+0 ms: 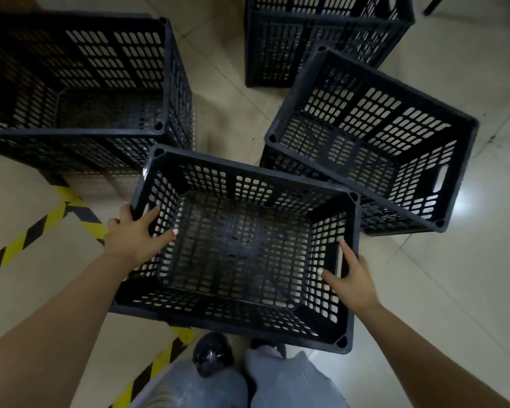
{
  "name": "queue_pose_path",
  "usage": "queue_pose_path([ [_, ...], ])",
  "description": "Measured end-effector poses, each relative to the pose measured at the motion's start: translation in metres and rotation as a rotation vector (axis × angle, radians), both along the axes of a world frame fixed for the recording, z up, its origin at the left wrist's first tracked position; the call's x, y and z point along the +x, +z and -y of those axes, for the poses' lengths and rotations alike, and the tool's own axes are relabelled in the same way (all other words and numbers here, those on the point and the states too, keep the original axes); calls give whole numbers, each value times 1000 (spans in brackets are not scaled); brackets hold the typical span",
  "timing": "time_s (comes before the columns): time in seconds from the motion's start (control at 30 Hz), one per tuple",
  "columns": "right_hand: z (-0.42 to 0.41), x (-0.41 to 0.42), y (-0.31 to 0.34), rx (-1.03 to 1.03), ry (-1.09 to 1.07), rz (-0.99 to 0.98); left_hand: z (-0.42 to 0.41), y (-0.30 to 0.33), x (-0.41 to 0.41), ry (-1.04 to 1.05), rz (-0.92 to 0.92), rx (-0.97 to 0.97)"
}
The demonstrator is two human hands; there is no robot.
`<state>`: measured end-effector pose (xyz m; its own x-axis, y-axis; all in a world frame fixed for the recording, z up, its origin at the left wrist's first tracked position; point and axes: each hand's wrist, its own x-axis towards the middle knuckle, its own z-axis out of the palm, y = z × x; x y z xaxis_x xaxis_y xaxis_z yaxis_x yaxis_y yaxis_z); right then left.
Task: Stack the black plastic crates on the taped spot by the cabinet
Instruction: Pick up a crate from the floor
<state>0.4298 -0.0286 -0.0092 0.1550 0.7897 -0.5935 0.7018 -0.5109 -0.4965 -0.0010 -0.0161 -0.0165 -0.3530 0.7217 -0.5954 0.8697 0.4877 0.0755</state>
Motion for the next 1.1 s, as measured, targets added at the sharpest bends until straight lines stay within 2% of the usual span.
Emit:
queue_pose_path([
  [0.33, 14, -23, 131, 29, 171, 2, 104, 124, -19, 93, -4, -8],
  [0.5, 15, -58, 174, 85, 327, 14, 167, 166, -35, 253, -12, 29],
  [0.8, 42, -173, 223, 172, 587, -41, 308, 206, -96, 562, -8, 141],
  [1.1, 138, -325, 234, 295, 643, -72, 450, 234, -182, 771, 46, 285],
])
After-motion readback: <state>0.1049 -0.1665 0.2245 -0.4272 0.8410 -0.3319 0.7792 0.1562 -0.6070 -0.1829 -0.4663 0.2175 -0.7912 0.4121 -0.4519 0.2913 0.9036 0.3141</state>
